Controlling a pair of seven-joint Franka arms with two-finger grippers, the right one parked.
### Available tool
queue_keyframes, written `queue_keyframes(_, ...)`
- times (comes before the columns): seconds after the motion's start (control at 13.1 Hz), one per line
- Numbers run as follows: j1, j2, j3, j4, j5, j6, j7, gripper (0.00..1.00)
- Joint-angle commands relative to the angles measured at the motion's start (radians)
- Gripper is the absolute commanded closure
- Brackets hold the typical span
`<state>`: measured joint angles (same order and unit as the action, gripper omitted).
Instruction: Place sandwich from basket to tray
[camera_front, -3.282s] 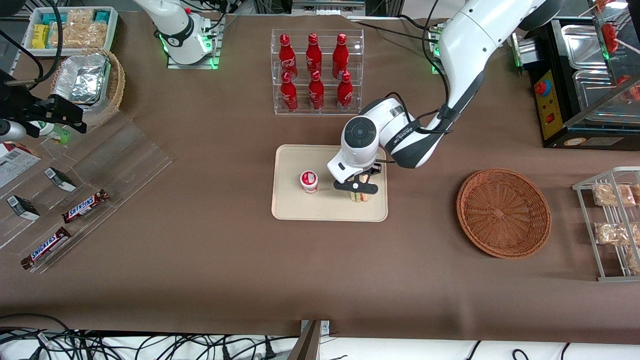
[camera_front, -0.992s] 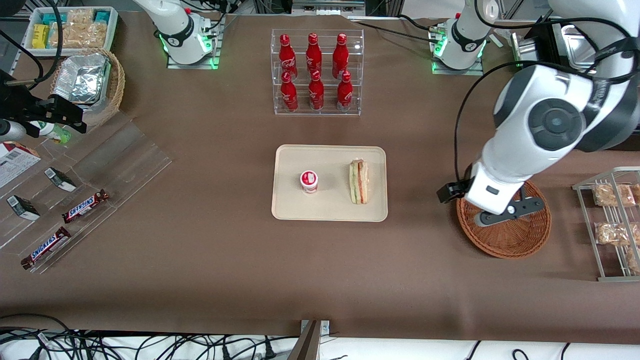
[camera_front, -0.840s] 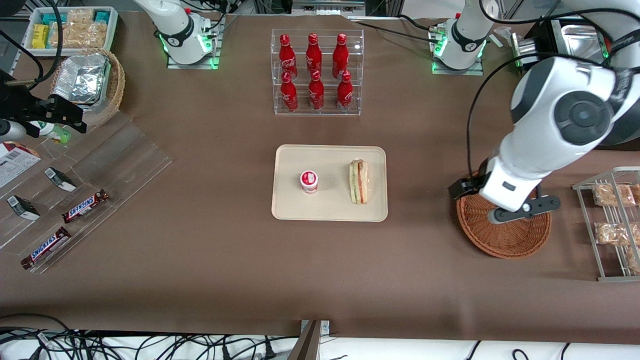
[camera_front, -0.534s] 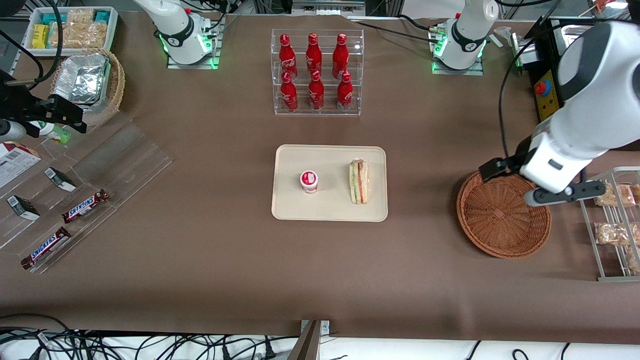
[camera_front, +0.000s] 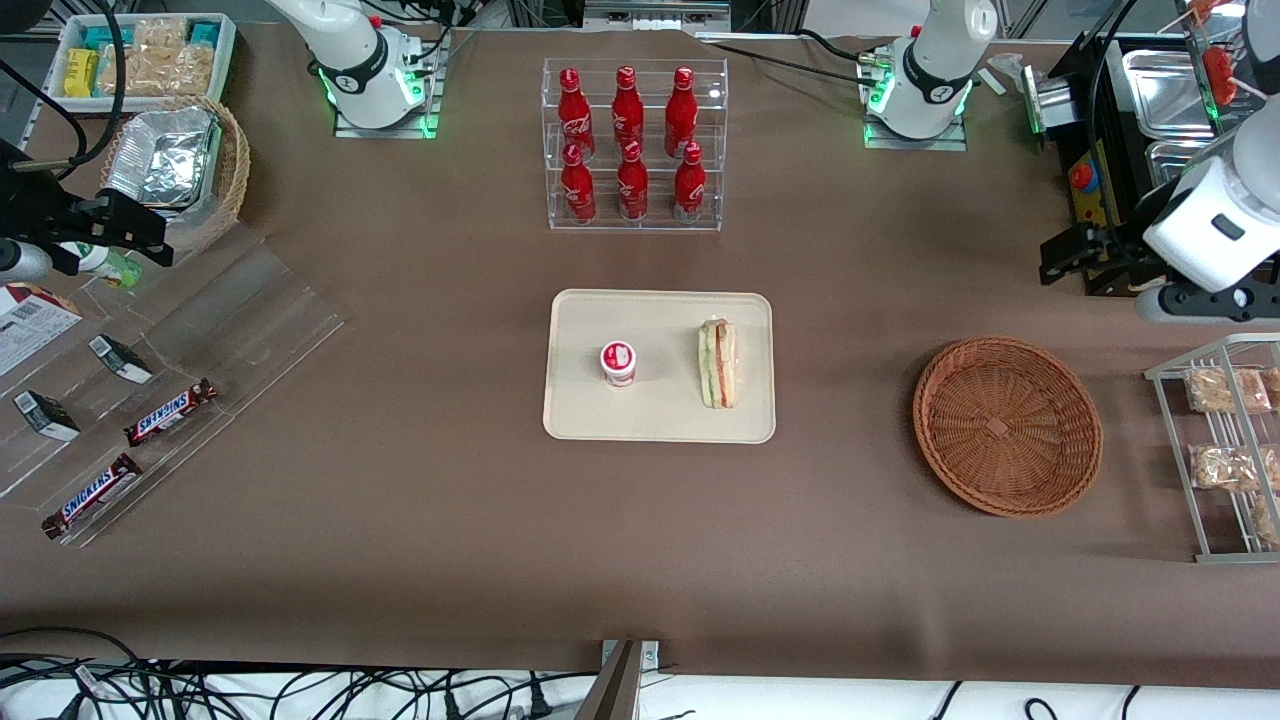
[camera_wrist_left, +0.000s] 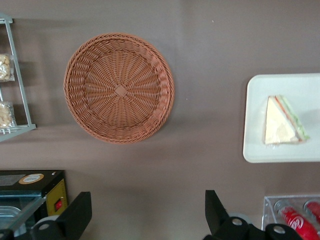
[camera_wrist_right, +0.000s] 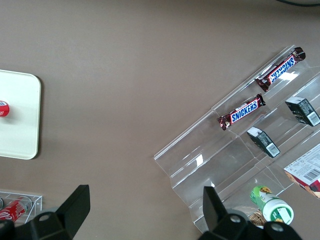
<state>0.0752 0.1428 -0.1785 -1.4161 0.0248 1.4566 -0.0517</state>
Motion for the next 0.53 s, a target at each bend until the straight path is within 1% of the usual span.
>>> queue_keyframes(0.0, -0.014, -0.049, 0.020, -0.060, -0.032, -0.001, 0.082, 0.00)
queue_keyframes(0.46, -0.014, -0.045, 0.020, -0.058, -0.032, 0.005, 0.084, 0.00)
